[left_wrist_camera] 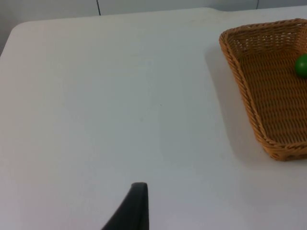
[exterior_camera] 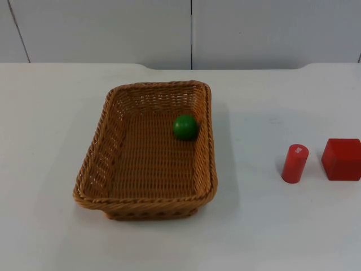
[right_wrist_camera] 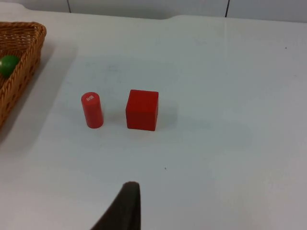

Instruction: Pick up the basket with the left hand and place the object to the left of the red cylinder into the basket with the right hand.

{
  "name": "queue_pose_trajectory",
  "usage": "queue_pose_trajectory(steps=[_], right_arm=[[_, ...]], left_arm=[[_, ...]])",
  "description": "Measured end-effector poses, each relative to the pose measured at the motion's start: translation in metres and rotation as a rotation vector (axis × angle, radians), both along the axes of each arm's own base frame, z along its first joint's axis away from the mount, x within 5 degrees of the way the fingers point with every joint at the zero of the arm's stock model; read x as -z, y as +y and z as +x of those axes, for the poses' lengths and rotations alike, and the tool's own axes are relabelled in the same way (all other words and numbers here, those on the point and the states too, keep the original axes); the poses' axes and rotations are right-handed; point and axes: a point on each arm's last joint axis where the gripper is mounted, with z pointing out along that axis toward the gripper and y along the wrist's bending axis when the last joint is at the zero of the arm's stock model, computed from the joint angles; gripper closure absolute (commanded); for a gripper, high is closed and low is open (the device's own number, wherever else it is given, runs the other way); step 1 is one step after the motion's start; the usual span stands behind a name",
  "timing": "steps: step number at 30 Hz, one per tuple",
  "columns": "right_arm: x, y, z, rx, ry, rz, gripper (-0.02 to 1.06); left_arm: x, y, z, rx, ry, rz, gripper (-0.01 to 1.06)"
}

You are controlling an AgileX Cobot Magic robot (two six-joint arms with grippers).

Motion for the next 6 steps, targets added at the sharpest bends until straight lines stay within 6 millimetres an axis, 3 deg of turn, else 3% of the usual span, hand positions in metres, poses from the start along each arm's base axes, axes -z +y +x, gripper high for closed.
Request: queue_pose_trajectory(steps=[6], right_arm=[[0.0000, 0.0000, 0.0000, 0.000, 0.000, 0.000, -0.01]], left_arm=[[0.0000, -0.0003, 0.0002, -0.073, 0.000, 0.001, 0.00]])
